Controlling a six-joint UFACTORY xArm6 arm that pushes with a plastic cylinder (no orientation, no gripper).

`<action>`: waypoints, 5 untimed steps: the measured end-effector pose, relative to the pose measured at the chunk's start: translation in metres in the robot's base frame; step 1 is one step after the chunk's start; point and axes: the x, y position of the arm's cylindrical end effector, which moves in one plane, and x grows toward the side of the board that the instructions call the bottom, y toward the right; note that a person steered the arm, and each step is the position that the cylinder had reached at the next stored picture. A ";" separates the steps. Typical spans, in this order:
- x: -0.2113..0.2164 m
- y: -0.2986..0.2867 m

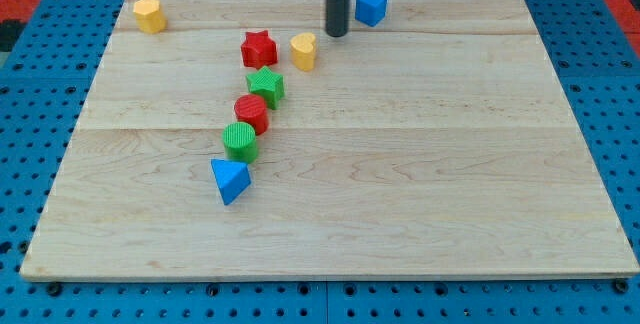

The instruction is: Push the yellow heart into the green star

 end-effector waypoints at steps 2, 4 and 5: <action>0.106 -0.018; 0.142 -0.019; 0.146 -0.024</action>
